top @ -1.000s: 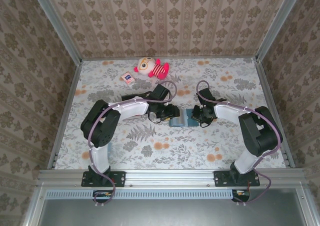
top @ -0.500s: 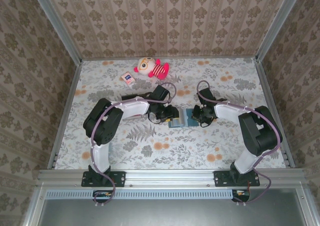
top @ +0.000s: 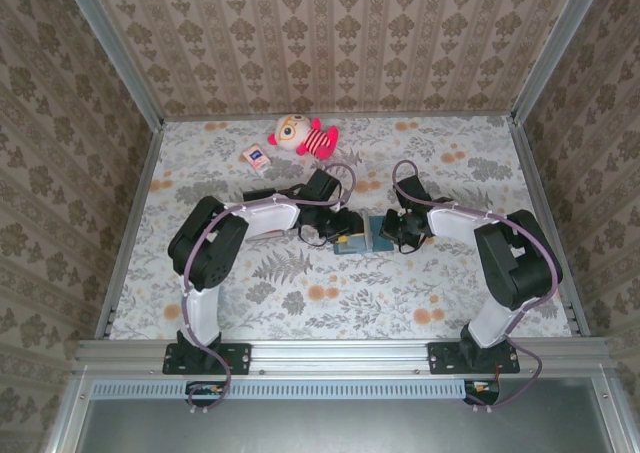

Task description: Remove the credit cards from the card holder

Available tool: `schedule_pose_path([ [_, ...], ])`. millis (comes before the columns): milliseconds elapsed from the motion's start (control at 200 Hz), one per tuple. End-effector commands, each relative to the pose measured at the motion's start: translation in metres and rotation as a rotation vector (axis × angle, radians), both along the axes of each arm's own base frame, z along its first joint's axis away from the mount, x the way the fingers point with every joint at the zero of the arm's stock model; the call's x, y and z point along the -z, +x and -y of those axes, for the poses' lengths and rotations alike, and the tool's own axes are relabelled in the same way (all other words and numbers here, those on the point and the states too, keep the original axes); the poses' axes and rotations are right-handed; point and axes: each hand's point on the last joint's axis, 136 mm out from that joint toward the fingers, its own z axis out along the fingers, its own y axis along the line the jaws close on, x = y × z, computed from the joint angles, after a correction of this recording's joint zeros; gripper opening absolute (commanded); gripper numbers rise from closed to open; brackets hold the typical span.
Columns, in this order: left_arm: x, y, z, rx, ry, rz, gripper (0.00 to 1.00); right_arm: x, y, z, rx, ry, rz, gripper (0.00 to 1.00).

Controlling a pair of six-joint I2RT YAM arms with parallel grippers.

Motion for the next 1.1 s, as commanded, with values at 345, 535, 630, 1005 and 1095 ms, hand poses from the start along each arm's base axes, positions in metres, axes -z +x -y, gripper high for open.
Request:
schedule_pose_path([
  [345,-0.021,-0.001,0.017,0.05,-0.16,0.01,0.41,0.019,-0.018,0.001,-0.023,-0.017,-0.076,0.14],
  [535,-0.03,-0.003,0.032,0.088,-0.205,0.041,0.42,-0.008,-0.007,-0.005,-0.021,0.037,0.029,0.17],
  [630,-0.033,0.0,0.037,0.098,-0.215,0.057,0.42,-0.017,-0.005,-0.002,-0.013,0.031,0.05,0.17],
  [1005,-0.028,0.003,0.059,0.128,-0.213,0.058,0.39,-0.047,-0.007,0.025,0.084,-0.027,0.147,0.16],
  [1095,-0.012,0.002,0.056,0.122,-0.148,0.041,0.36,-0.051,-0.008,0.031,0.107,-0.035,0.159,0.16],
])
